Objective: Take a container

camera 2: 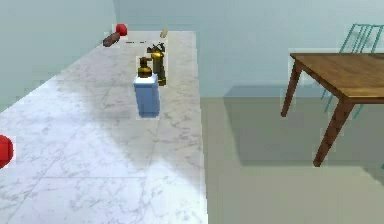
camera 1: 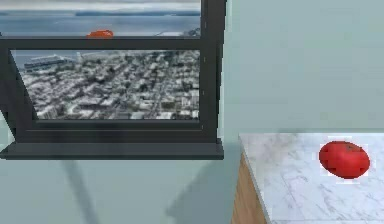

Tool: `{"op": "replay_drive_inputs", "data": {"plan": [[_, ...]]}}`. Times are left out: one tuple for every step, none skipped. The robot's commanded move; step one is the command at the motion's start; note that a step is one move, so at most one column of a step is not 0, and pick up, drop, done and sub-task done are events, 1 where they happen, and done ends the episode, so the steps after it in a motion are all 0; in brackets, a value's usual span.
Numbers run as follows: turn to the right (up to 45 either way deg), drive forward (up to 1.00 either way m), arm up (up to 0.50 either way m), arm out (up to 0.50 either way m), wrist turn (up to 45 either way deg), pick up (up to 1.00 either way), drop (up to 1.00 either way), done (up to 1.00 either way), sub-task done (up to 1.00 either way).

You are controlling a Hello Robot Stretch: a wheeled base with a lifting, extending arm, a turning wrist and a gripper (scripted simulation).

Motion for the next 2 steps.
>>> {"op": "replay_drive_inputs", "data": {"plan": [[0.0, 0.0, 0.5, 0.0, 0.0, 0.0, 0.0, 0.0, 0.0], [0.0, 0.0, 0.38, 0.0, 0.0, 0.0, 0.0, 0.0, 0.0]]}}
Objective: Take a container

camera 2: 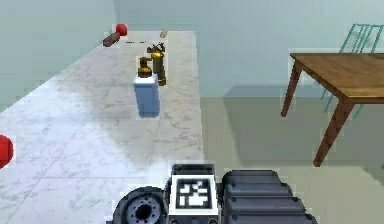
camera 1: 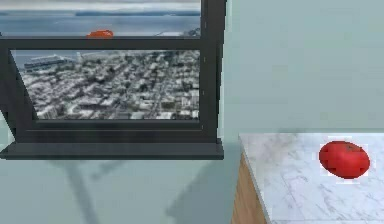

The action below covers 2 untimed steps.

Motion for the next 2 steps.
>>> {"op": "replay_drive_inputs", "data": {"plan": [[0.0, 0.0, 0.0, 0.48, 0.0, 0.0, 0.0, 0.0, 0.0], [0.0, 0.0, 0.0, 0.0, 45.0, 0.0, 0.0, 0.0, 0.0]]}}
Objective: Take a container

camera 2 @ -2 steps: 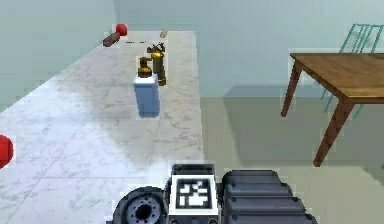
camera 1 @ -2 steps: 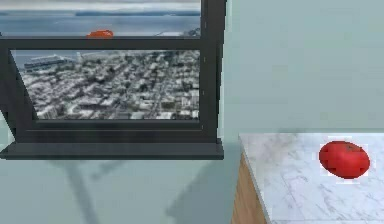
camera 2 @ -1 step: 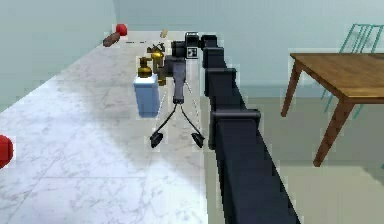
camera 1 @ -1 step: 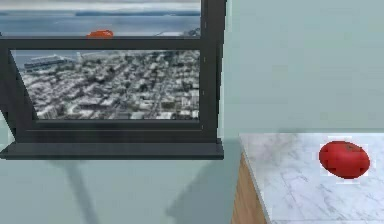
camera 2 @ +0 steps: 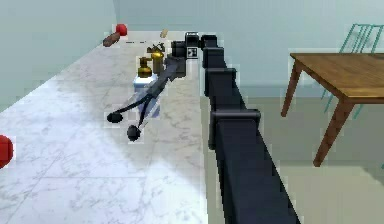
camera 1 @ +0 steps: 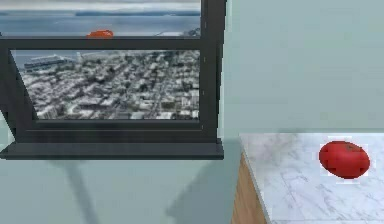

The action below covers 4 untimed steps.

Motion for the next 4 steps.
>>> {"op": "replay_drive_inputs", "data": {"plan": [[0.0, 0.0, 0.0, 0.0, 45.0, 0.0, 0.0, 0.0, 0.0], [0.0, 0.0, 0.0, 0.0, 45.0, 0.0, 0.0, 0.0, 0.0], [0.0, 0.0, 0.0, 0.0, 9.0, 0.0, 0.0, 0.0, 0.0], [0.0, 0.0, 0.0, 0.0, 0.0, 1.0, 0.0, 0.0, 0.0]]}}
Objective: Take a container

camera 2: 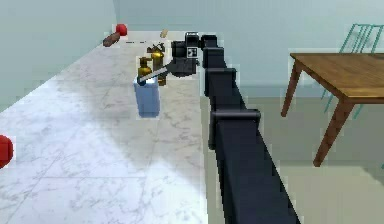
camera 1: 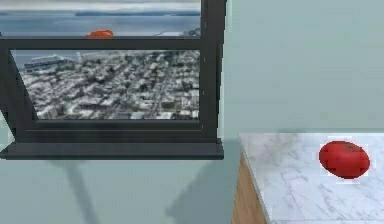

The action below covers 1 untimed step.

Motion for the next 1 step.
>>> {"op": "replay_drive_inputs", "data": {"plan": [[0.0, 0.0, 0.0, 0.0, 0.0, 0.0, 0.0, 1.0, 0.0]]}}
